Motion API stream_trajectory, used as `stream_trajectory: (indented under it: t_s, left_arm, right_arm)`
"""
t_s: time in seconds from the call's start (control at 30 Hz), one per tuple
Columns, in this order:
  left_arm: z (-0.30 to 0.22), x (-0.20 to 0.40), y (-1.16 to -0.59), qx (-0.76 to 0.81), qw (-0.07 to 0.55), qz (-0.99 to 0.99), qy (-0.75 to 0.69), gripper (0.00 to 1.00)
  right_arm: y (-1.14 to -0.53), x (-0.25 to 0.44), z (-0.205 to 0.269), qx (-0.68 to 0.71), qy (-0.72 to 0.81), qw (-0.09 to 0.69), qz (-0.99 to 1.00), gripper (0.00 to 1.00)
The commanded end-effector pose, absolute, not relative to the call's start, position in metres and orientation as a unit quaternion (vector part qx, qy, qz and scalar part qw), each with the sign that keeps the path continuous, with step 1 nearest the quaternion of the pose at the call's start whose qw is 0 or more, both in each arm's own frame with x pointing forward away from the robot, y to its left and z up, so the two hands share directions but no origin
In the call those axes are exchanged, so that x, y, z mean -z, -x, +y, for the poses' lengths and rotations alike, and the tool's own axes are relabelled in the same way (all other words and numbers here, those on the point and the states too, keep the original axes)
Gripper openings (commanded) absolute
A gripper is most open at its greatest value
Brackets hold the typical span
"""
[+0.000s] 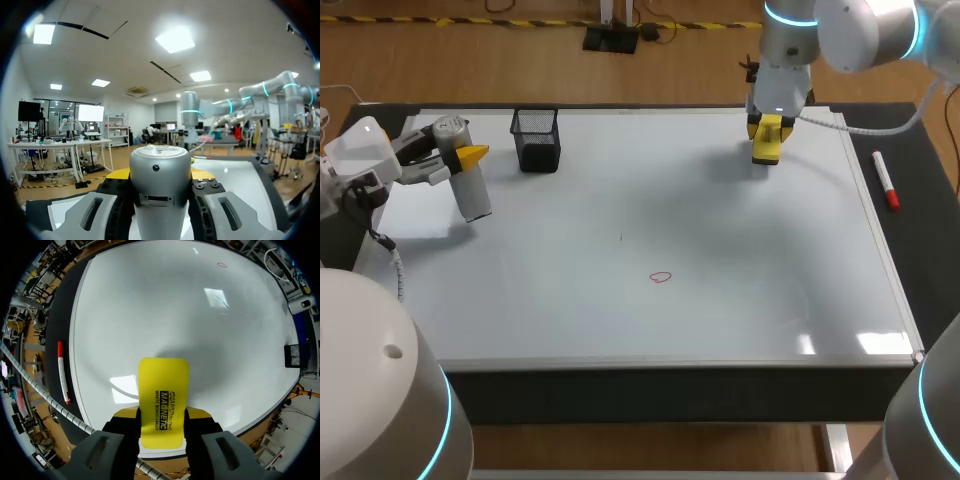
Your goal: Pick up the inspection probe, press it on each red-marked spot on the whiteboard one by one, put down the probe, pick up the eraser, and wipe off all the red marks.
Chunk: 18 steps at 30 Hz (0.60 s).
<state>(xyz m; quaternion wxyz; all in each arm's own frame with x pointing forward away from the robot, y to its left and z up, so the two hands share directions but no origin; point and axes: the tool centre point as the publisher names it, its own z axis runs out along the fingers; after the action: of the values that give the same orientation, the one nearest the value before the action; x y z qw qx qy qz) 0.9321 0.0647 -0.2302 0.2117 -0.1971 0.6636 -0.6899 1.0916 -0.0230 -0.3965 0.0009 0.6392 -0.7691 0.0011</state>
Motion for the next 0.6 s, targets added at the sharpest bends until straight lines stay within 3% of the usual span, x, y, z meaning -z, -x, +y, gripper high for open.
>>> stream_trajectory:
  t_s: [0.03, 0.6]
  left_arm:
    - [0.065, 0.229, -0.932, 0.69, 0.213, 0.663, 0.197, 0.0]
    - [0.054, 0.227, -0.928, 0.692, 0.209, 0.665, 0.186, 0.0]
  right_arm:
    - [-1.095, 0.396, -0.022, -0.001, -0.64, 0.006, -0.768, 0.0]
    - [-1.095, 0.396, -0.022, -0.001, -0.64, 0.006, -0.768, 0.0]
